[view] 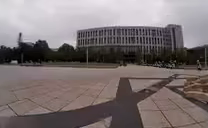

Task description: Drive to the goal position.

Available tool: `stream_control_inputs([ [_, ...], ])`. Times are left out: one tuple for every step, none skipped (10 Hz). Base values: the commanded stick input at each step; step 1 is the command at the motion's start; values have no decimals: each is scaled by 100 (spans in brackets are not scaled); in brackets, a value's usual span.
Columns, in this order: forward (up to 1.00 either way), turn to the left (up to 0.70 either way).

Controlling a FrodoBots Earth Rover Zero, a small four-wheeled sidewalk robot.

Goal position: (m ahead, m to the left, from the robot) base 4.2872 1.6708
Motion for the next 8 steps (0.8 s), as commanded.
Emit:
stream_control_inputs([
  [70,-14],
  [70,-14],
  [70,-14],
  [70,-14],
  [70,-14],
  [70,-14],
  [70,-14],
  [70,-14],
])
